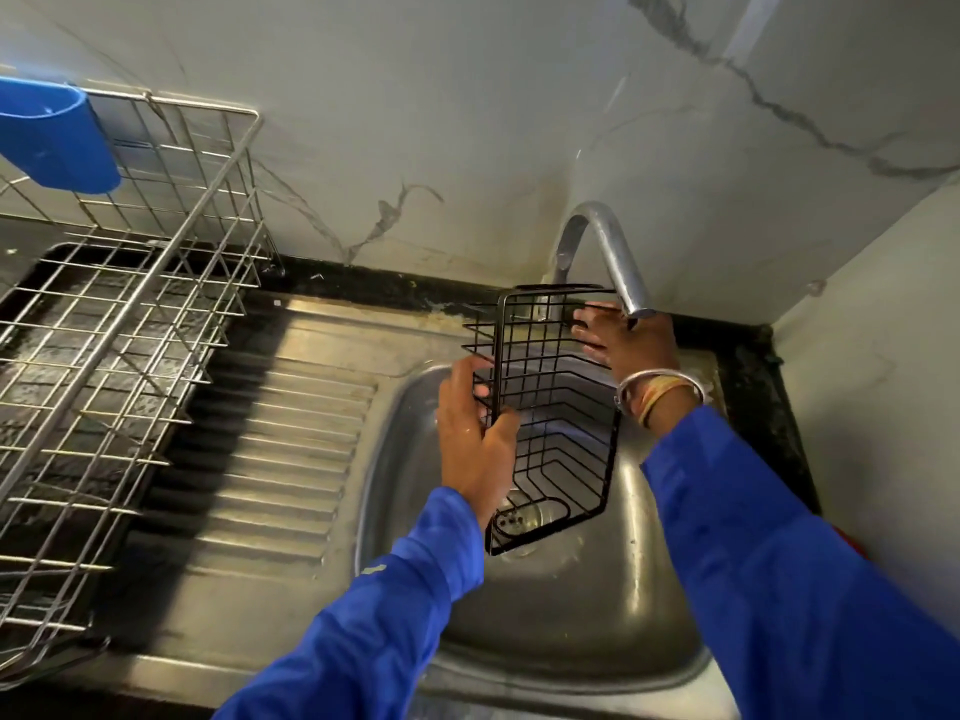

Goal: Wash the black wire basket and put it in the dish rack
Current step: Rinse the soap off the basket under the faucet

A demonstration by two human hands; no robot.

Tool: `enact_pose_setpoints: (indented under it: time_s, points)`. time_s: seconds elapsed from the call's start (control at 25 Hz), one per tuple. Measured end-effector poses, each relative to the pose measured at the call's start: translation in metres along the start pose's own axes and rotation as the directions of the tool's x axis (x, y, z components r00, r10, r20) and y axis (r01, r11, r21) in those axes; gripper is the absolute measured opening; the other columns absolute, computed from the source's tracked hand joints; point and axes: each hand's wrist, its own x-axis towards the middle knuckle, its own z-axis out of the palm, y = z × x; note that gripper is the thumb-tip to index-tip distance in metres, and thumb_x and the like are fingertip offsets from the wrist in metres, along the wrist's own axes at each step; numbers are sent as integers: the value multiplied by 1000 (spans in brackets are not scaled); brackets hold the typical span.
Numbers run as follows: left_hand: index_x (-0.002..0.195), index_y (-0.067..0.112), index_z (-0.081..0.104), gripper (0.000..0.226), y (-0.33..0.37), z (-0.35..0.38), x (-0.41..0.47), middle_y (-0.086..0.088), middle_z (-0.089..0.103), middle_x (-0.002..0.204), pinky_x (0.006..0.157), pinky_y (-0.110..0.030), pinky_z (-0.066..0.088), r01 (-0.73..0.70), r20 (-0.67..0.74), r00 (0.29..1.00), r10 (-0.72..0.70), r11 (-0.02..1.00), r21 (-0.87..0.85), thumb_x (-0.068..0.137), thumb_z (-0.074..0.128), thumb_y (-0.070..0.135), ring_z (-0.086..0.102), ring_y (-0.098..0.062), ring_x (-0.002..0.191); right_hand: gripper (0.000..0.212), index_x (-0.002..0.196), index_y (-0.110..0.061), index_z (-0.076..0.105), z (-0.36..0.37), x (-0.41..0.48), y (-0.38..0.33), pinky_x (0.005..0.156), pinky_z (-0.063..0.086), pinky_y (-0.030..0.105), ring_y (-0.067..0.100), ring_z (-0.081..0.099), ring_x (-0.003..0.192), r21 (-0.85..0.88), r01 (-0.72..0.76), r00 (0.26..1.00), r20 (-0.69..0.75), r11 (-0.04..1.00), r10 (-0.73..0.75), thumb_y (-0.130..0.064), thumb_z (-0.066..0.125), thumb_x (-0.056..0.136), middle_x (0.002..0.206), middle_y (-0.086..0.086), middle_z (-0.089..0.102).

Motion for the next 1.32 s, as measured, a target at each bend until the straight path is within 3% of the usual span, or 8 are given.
enact_pose_setpoints:
  time_s: [0.2, 0.36, 0.48, 0.64, 0.84, 0.96, 1.16, 1.32]
  points:
    - [109, 35, 52, 45, 4, -5, 0, -9, 56, 100, 78, -50, 54, -95, -160, 983, 87, 995, -44, 65, 55, 27, 56, -30, 91, 27, 119, -10, 62, 1, -36, 40, 78, 56, 21, 11, 68, 102, -32, -12, 982, 188, 999, 18, -23, 52, 98, 112, 1, 70]
    - [109, 58, 45, 52, 11, -14, 11, 0, 53, 105, 81, -44, 53, -143, -270, 953, 138, 990, 1, 68, 55, 28, 54, -25, 95, 12, 94, -23, 69, -18, -64, 95, 75, 52, 25, 7, 68, 85, -434, 10, 958, 262, 901, 116, -29, 59, 94, 96, 2, 73]
    - [118, 30, 51, 51, 6, -16, 18, -5, 53, 105, 78, -47, 53, -185, -211, 959, 191, 982, 44, 67, 55, 30, 54, -27, 94, 10, 89, -19, 71, -19, -50, 77, 67, 47, 15, -3, 64, 74, -584, 95, 959, 272, 806, 83, -27, 65, 91, 89, -4, 72]
    - [118, 17, 51, 52, 0, -9, 13, -5, 52, 103, 77, -51, 52, -183, -212, 961, 178, 983, -1, 67, 55, 27, 53, -26, 92, 14, 102, -12, 69, -3, -37, 38, 79, 57, 29, 14, 72, 88, -152, -2, 989, 148, 988, 25, -19, 63, 91, 98, 3, 74]
    - [122, 40, 47, 52, 0, -4, 8, -7, 52, 113, 89, -53, 51, -176, -295, 944, 148, 982, -69, 73, 54, 25, 54, -28, 102, 28, 98, -7, 69, 1, -56, 81, 80, 56, 39, 29, 71, 87, -262, -188, 980, 8, 947, 197, -33, 63, 91, 92, 11, 73]
    - [135, 25, 41, 59, -3, 2, 0, -19, 52, 122, 96, -58, 48, -106, -332, 942, 44, 980, -169, 78, 57, 24, 53, -35, 108, 23, 104, -1, 60, 6, -61, 80, 69, 61, 38, 30, 73, 74, 257, -441, 894, 44, 860, 445, -22, 57, 96, 90, 21, 71]
    - [154, 47, 13, 105, -16, -2, -21, -4, 39, 158, 119, -43, 38, 109, -126, 980, -151, 950, -291, 77, 83, 36, 44, -16, 143, 21, 110, -1, 63, -2, -36, 61, 64, 59, 40, 18, 71, 67, 238, -329, 923, -125, 914, 365, -15, 54, 97, 94, 16, 71]
    - [140, 31, 44, 81, -30, -3, -40, 12, 63, 134, 114, -43, 44, 250, 0, 962, -273, 882, -400, 75, 84, 2, 59, -11, 127, 13, 106, -10, 62, -11, -36, 54, 79, 58, 48, 34, 71, 89, 277, -231, 958, -99, 933, 267, -14, 61, 94, 105, 16, 71]
